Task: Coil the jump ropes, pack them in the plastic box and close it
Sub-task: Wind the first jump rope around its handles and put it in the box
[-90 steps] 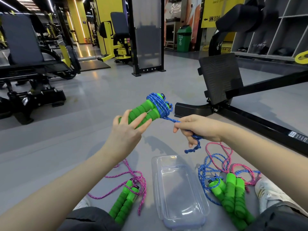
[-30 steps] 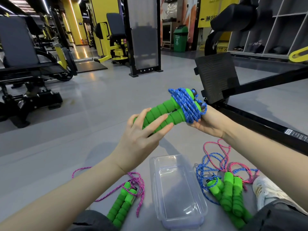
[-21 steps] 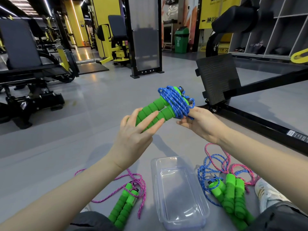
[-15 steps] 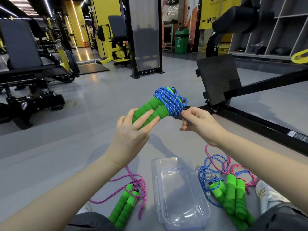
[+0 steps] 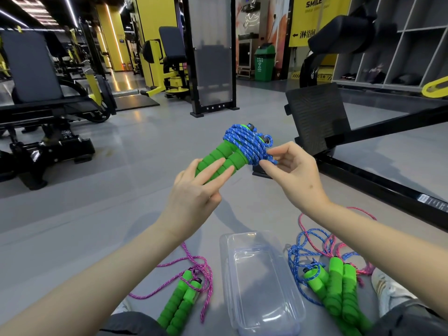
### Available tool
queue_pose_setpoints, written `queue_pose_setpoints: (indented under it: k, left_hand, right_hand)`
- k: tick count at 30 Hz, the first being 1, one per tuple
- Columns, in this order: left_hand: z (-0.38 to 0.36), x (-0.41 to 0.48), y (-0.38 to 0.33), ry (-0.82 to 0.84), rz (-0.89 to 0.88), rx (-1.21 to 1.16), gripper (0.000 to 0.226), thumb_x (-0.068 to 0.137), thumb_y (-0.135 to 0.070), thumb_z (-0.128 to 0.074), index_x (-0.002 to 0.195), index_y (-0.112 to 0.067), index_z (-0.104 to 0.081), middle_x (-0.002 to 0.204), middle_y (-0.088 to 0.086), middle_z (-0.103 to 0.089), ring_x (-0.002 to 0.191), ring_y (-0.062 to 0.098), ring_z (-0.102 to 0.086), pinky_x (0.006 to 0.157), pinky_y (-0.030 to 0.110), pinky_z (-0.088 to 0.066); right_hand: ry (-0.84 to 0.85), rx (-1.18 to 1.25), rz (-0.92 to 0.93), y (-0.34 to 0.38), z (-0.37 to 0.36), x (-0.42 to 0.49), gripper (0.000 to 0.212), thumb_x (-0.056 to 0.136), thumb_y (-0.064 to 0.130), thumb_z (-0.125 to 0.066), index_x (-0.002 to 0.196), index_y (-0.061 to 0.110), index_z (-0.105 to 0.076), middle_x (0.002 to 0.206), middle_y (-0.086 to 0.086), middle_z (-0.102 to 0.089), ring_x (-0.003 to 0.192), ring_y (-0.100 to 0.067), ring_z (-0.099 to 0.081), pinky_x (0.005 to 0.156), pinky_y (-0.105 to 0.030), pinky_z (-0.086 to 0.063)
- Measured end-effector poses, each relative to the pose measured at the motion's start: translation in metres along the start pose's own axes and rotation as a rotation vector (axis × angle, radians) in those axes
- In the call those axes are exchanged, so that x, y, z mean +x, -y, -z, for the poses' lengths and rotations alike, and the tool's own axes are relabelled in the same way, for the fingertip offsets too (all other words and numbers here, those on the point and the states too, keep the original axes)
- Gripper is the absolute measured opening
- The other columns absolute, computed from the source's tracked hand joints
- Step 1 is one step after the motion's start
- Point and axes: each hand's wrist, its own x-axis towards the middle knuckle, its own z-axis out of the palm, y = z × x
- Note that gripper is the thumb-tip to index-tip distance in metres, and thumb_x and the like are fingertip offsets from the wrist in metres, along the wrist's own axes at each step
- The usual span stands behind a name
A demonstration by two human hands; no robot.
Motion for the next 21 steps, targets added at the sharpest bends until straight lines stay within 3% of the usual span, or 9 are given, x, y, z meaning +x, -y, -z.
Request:
queue_pose_setpoints:
  k: [5, 7, 11, 14, 17, 21]
  left_hand:
    - [0.003, -0.003, -0.004, -0.015, 0.032, -0.048, 0.047, 0.082, -0.008, -0.042, 0.127, -0.023, -0.048, 0.128, 0.007, -0.060, 0.103, 0.040, -0.055, 0.076, 0.050, -0.053]
    - [0.003, -0.002, -0.005, -0.019, 0.039, -0.061, 0.046, 0.083, -0.009, -0.042, 0.127, -0.023, -0.048, 0.128, 0.007, -0.060, 0.104, 0.040, -0.055, 0.076, 0.049, -0.053]
    - [0.005, -0.003, -0.007, -0.016, 0.049, -0.071, 0.045, 0.084, -0.010, -0.042, 0.127, -0.019, -0.056, 0.127, 0.009, -0.061, 0.102, 0.042, -0.055, 0.079, 0.050, -0.053]
    - [0.006, -0.006, -0.009, -0.004, 0.024, -0.070, 0.045, 0.085, -0.009, -0.042, 0.125, -0.011, -0.061, 0.127, 0.012, -0.060, 0.101, 0.042, -0.056, 0.080, 0.050, -0.053]
    - [0.004, -0.008, -0.012, -0.012, -0.008, -0.088, 0.045, 0.085, -0.008, -0.041, 0.129, -0.018, -0.051, 0.129, 0.011, -0.059, 0.102, 0.042, -0.055, 0.081, 0.048, -0.052]
    - [0.003, -0.005, -0.015, -0.046, -0.034, -0.082, 0.045, 0.085, -0.005, -0.040, 0.128, -0.017, -0.048, 0.128, 0.013, -0.059, 0.104, 0.045, -0.054, 0.079, 0.050, -0.051]
  right_hand:
    - [0.087, -0.001, 0.025, 0.001, 0.006, 0.005, 0.019, 0.085, -0.001, -0.064, 0.099, 0.011, -0.060, 0.089, -0.003, -0.062, 0.079, -0.005, -0.059, 0.077, -0.015, -0.048]
    - [0.056, -0.038, 0.074, 0.003, 0.006, 0.006, 0.018, 0.088, 0.001, -0.061, 0.102, 0.011, -0.062, 0.091, -0.002, -0.063, 0.083, -0.010, -0.062, 0.079, -0.019, -0.049]
    - [0.003, -0.185, 0.242, 0.005, 0.003, 0.008, 0.022, 0.090, -0.001, -0.055, 0.109, 0.006, -0.065, 0.094, 0.008, -0.048, 0.082, 0.005, -0.058, 0.076, -0.012, -0.050]
    - [-0.031, -0.166, 0.244, 0.009, 0.006, 0.011, 0.028, 0.089, -0.002, -0.057, 0.114, 0.010, -0.062, 0.091, 0.006, -0.049, 0.078, 0.002, -0.058, 0.073, -0.013, -0.052]
    - [-0.088, -0.005, 0.108, 0.018, 0.009, 0.014, 0.026, 0.083, -0.005, -0.064, 0.105, 0.009, -0.061, 0.078, -0.002, -0.056, 0.070, -0.008, -0.057, 0.068, -0.020, -0.054]
    - [-0.130, 0.054, 0.006, 0.028, 0.012, 0.017, 0.007, 0.078, -0.002, -0.070, 0.080, 0.003, -0.066, 0.073, -0.005, -0.066, 0.065, -0.012, -0.065, 0.069, -0.024, -0.056]
